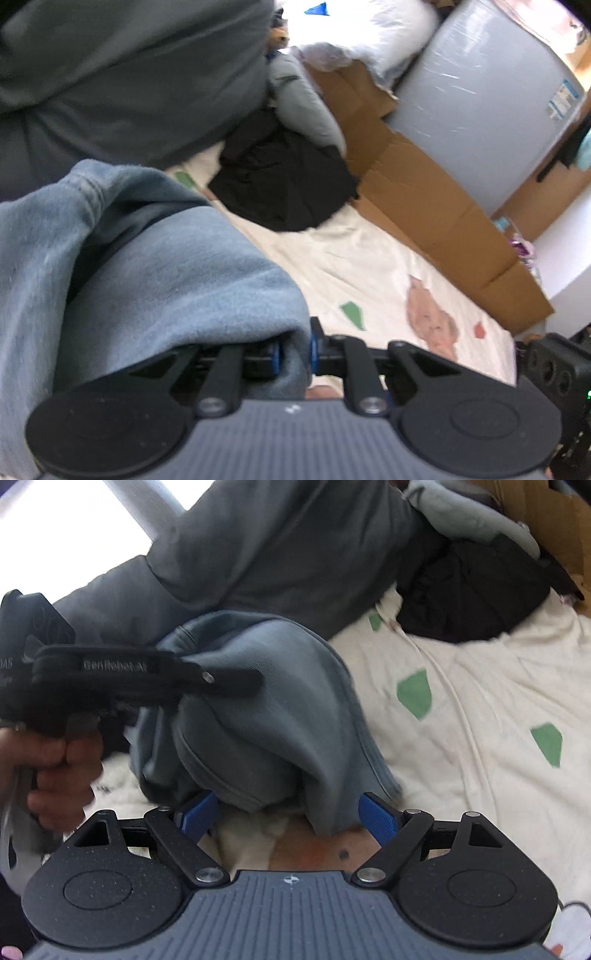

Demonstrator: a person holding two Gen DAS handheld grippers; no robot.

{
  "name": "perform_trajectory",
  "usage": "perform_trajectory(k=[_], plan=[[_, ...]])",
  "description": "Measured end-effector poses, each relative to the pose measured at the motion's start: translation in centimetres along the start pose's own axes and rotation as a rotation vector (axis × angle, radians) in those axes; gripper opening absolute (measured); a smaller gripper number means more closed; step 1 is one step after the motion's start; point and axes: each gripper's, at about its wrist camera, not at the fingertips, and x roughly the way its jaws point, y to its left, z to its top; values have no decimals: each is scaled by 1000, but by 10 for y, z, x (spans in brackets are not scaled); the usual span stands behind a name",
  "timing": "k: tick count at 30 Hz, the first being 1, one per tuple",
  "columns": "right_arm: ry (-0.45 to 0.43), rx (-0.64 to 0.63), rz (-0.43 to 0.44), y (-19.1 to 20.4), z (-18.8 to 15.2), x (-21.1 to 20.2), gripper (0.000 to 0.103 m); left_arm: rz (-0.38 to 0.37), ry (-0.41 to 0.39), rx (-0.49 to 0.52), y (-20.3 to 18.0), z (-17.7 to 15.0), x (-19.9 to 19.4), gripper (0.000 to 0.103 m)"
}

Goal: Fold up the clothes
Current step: 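Lift the denim with the left tool while the right tool closes on it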

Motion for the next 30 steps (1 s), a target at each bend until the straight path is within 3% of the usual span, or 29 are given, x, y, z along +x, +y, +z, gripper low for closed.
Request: perform_trajectory(k=[6,13,20,23,25,27,30], plan=[[-77,-13,6,9,12,-15,90,-97,29,10,-25,5,11,15],[-155,-68,-64,12,18,-44,92,-200,19,46,-55,9,11,15],[-166,-86,-126,2,24,-61,97,-328,43,56,-88,3,14,15],[-177,-59,-173,-6,21,-58,96,-342,61,68,-94,-2,22,15],[-170,-22,-184,-14,15,-51,89,-328,87,68,-94,-6,30,15],[-154,6,-207,-22,11,-43,69,-307,120,61,-92,-8,39,16],[-129,30,-242,-33,7,-33,50,-295,156,46,-87,-10,42,22]])
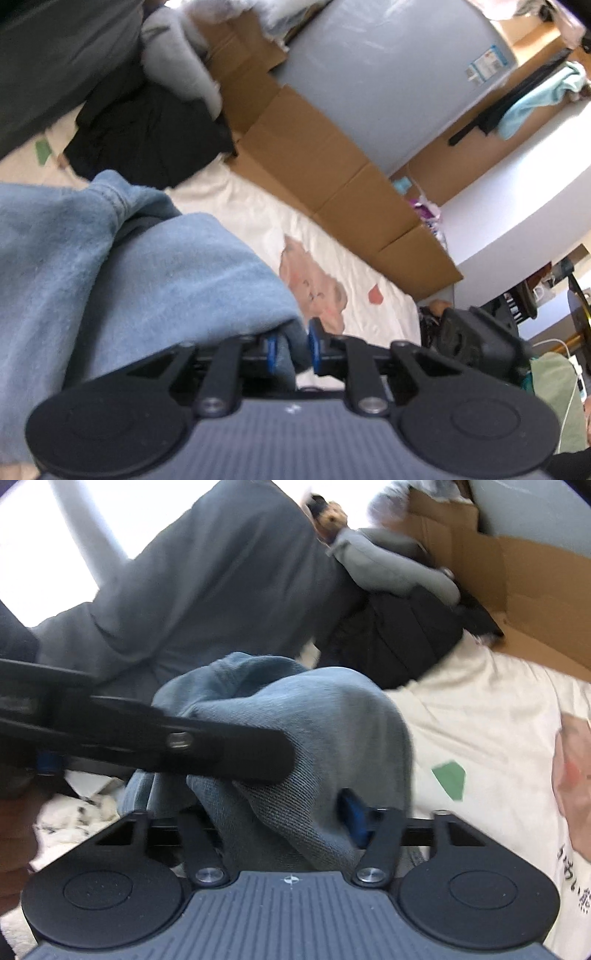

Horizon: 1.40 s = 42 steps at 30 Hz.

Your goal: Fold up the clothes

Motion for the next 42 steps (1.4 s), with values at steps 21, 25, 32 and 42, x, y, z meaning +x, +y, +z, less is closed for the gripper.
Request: perform_trajectory(k=[21,25,32,42], plan=[[76,213,-252,-78,-20,-21,20,422,-1,-144,103,-31,-72,57],[80,259,-318,-94,-25,-44,20,538,39,-139,123,-40,-65,58],[99,319,-427,-124,-33,-82,20,593,105,-168,151,-56,-39,65],[116,328,-550,-169,-27,-128,20,519,151,-120,143,-79,-4,70]])
